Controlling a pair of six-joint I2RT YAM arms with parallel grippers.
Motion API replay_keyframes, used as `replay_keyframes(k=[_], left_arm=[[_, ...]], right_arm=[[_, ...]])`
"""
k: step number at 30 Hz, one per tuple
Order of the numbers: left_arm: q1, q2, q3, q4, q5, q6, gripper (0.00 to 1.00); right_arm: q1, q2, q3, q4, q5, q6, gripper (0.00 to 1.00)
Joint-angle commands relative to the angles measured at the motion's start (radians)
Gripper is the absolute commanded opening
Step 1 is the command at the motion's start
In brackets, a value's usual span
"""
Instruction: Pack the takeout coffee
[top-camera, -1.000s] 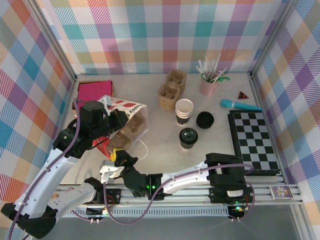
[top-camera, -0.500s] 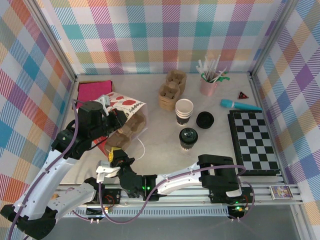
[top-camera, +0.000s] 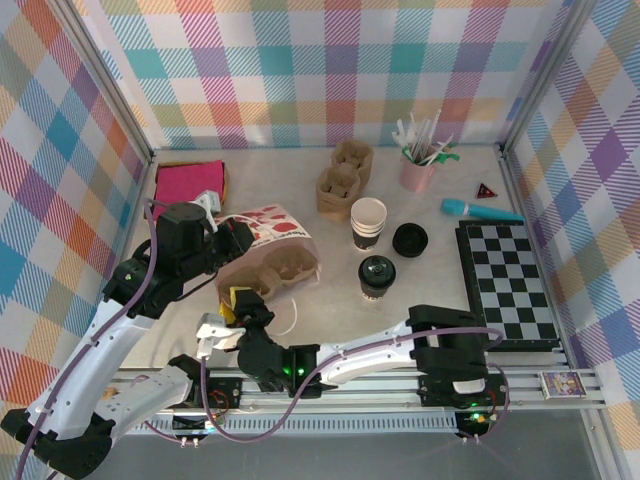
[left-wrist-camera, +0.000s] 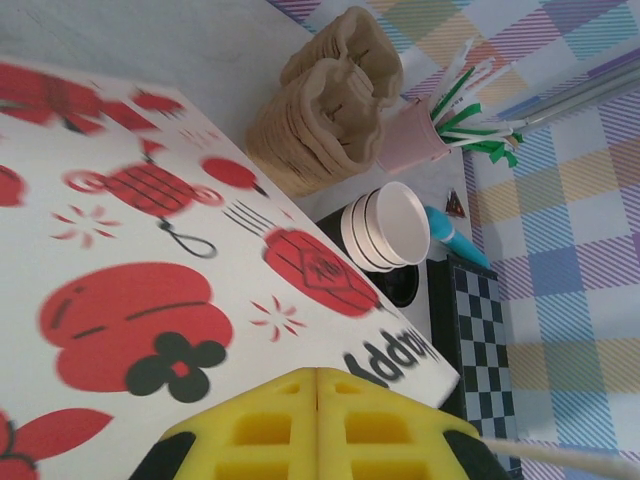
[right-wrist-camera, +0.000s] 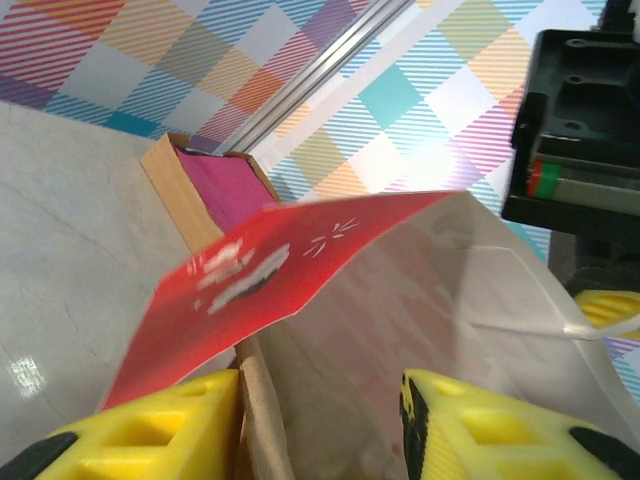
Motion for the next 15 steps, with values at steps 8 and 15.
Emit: replay_keyframes(k=[8,15], left_arm=[[0.011,-0.018,-0.057,0.036,0.022,0.024,0.00],[0.013,-0.028,-0.083,0.042,0.041,0.054,0.00]], right_arm=[[0.026,-0.171,-0.057,-0.205,-0.005,0.247,0.47],[0.025,-0.340,-0.118,-0.379,-0.077,0.418,0.55]])
